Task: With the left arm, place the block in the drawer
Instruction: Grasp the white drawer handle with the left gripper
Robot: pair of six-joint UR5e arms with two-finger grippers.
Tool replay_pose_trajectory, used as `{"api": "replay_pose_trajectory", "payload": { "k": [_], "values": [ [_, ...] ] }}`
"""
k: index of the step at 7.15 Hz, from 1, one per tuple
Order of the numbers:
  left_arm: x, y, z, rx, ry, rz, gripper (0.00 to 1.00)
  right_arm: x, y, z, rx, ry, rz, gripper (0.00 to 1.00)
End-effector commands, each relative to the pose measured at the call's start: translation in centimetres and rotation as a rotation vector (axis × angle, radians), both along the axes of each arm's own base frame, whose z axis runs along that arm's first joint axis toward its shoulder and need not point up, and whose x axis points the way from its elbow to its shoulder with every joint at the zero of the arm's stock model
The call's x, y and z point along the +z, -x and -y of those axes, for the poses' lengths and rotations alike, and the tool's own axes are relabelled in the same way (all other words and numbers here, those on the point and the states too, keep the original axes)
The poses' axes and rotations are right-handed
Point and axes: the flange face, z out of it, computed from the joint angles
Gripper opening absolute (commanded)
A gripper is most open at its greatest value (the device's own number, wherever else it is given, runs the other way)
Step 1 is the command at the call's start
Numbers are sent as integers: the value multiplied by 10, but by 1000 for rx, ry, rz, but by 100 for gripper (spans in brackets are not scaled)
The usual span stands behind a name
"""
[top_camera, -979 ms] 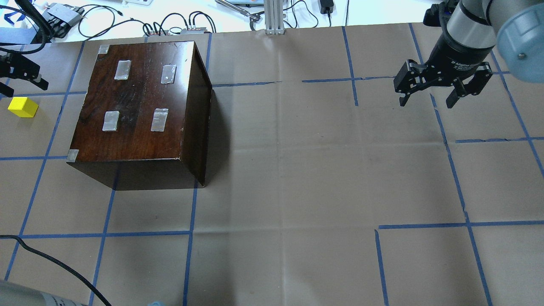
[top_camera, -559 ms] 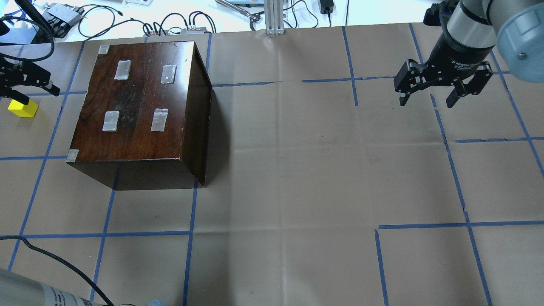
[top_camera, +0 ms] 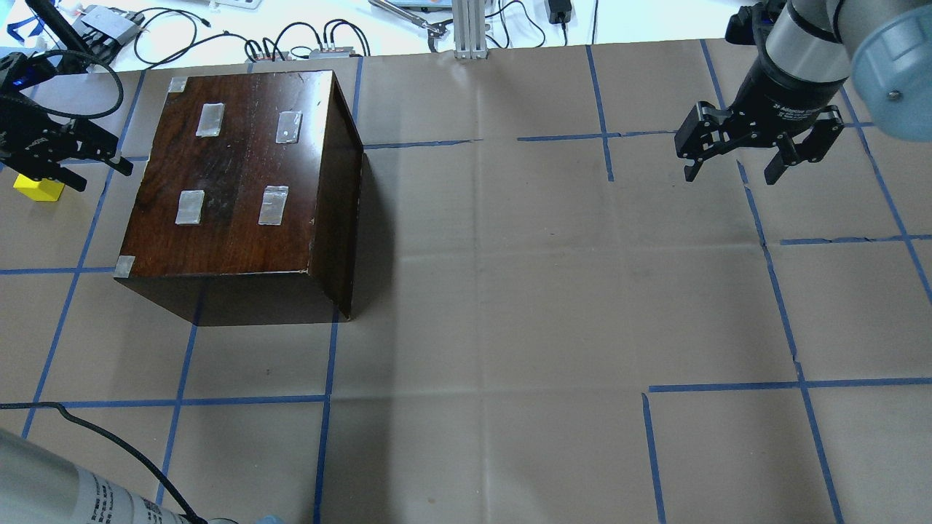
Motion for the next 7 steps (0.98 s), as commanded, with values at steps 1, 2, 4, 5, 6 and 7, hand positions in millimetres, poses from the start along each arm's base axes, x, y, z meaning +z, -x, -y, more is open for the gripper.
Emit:
{"api": "replay_pose_trajectory", "payload": {
  "k": [1, 2, 4, 5, 6, 7],
  "values": [
    [-13, 0, 4, -14, -13, -11, 98, -1, 0, 0, 0, -2, 0, 100],
    [-20, 2, 7, -20, -22, -17, 98, -1, 0, 0, 0, -2, 0, 100],
    [-34, 8, 13, -32, -40, -26, 98, 0, 0, 0, 0, -1, 0, 100],
    [-38, 7, 14, -36, -44, -28, 98, 0, 0, 0, 0, -1, 0, 100],
    [-40, 4, 15, -37, -44, -27, 98, 0, 0, 0, 0, -1, 0, 100],
    [-41, 4, 15, -36, -41, -25, 98, 0, 0, 0, 0, -1, 0, 100]
  ]
}}
